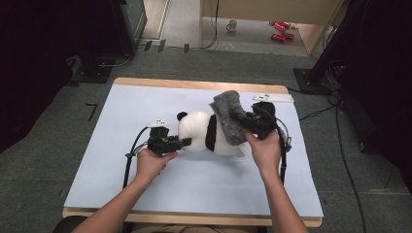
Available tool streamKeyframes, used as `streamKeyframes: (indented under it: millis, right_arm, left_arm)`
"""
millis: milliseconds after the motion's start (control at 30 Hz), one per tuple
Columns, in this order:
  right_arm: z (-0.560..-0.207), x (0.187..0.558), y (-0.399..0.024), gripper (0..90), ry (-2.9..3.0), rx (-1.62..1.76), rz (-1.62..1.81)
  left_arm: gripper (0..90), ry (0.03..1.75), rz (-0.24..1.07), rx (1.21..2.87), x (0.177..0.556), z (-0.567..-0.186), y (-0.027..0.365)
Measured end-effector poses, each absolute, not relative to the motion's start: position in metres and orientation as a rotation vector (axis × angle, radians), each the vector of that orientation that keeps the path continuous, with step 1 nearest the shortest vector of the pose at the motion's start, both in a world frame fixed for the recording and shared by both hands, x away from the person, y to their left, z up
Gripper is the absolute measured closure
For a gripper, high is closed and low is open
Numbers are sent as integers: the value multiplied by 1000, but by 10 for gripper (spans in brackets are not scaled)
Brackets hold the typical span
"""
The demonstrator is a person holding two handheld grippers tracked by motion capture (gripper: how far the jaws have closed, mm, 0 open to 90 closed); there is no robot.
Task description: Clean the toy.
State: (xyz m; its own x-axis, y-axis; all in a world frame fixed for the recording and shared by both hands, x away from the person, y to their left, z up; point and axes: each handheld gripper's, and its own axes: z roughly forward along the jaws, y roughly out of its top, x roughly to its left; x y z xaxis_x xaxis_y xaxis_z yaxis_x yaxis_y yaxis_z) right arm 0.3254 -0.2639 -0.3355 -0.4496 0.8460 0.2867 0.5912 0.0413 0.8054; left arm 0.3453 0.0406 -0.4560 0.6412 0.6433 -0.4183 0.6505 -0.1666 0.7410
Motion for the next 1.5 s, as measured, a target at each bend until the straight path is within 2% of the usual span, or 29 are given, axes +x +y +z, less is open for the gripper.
streamKeyframes:
  millis: [333, 567, 900, 1500]
  right_arm:
    - [-354, 332, -197, 788, 2266, 1337, 1398]
    - [-372, 338, -176, 783, 2326, 1337, 1397]
    - [-381, 349, -207, 778, 2288, 1354, 1234]
    - [-366, 341, -283, 784, 2105, 1557, 1284]
  left_arm:
    - [633, 1005, 49, 1840, 326, -451, 37]
    - [636, 994, 92, 1861, 319, -450, 32]
    - [636, 1013, 37, 1863, 336, -461, 44]
    - [634, 1018, -32, 1876, 356, -457, 50]
